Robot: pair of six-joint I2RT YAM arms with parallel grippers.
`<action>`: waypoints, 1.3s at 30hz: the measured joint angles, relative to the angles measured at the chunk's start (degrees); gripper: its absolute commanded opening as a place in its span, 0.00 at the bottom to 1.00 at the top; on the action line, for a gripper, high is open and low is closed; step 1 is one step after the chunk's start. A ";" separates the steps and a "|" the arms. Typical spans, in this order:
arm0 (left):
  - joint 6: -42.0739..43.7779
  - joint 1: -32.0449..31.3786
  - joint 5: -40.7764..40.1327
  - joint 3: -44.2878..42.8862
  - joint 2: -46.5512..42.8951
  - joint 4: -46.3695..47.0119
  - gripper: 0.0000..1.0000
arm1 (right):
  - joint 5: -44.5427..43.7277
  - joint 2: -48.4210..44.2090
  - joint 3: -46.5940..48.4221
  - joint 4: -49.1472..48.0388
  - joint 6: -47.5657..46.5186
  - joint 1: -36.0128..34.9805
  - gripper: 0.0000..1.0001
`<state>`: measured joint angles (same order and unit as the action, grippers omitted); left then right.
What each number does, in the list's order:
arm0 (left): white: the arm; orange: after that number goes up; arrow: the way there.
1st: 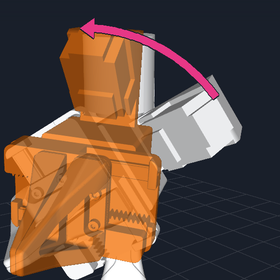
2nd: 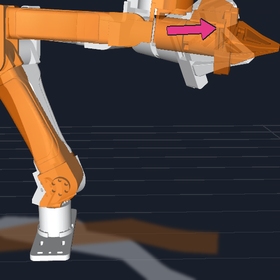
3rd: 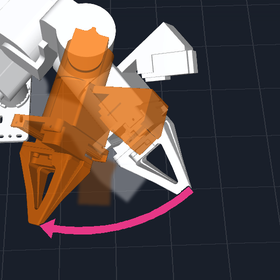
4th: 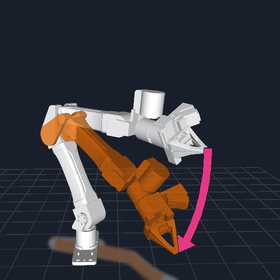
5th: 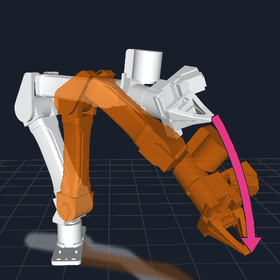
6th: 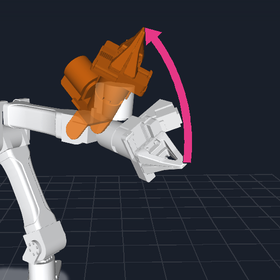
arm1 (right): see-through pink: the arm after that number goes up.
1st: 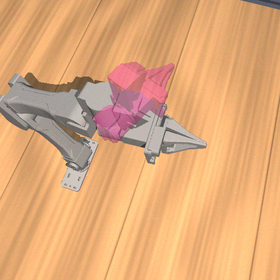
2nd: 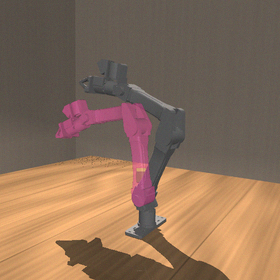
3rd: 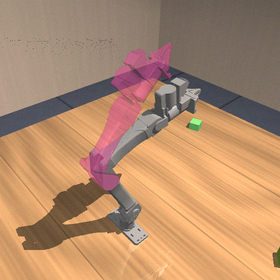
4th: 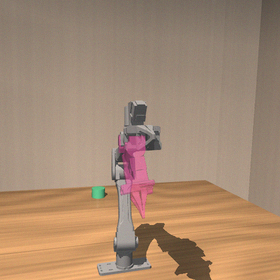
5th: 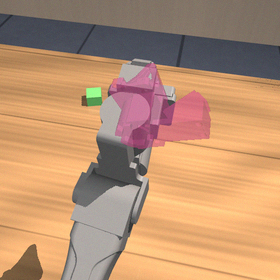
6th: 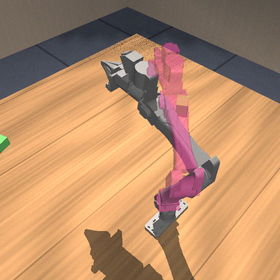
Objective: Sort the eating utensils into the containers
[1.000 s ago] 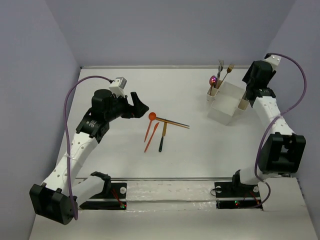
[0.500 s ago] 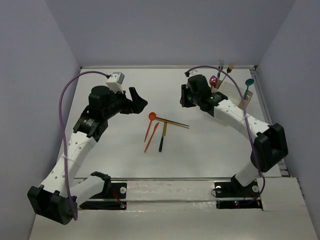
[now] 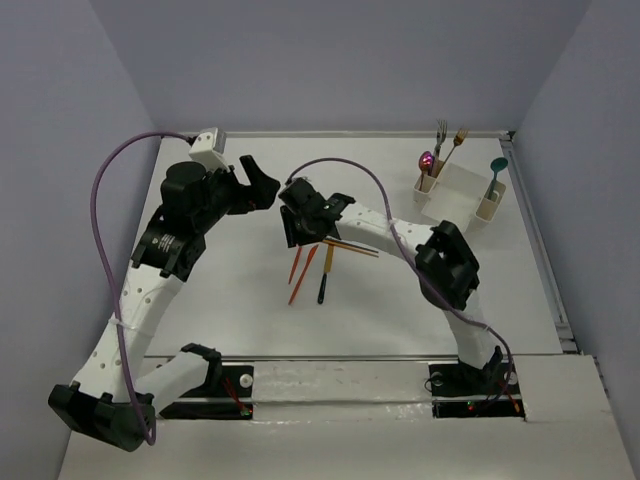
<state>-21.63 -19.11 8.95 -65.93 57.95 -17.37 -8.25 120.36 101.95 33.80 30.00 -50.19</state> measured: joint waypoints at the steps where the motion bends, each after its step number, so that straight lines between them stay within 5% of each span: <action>1: -0.22 0.02 0.00 -0.87 -0.31 0.20 0.99 | -0.68 1.77 1.51 0.87 1.01 -0.50 0.48; 15: -1.81 0.09 4.42 1.70 -4.42 1.31 0.99 | -4.74 11.52 9.14 8.15 7.61 -0.83 0.45; 29: -1.90 0.11 7.17 3.72 -5.49 1.38 0.99 | -5.79 18.58 18.97 11.43 9.27 -0.90 0.25; 32: -1.90 0.11 7.54 3.72 -5.64 1.44 0.99 | -6.36 20.15 21.84 12.57 9.22 -0.90 0.08; 39: -1.46 0.11 7.58 3.72 -5.79 1.38 0.99 | -7.02 22.75 26.58 13.11 7.82 -0.94 0.07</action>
<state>-23.09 -19.00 16.53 -62.22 52.16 -15.99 -15.27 143.11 128.53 46.92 37.82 -51.13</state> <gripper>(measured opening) 0.986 0.104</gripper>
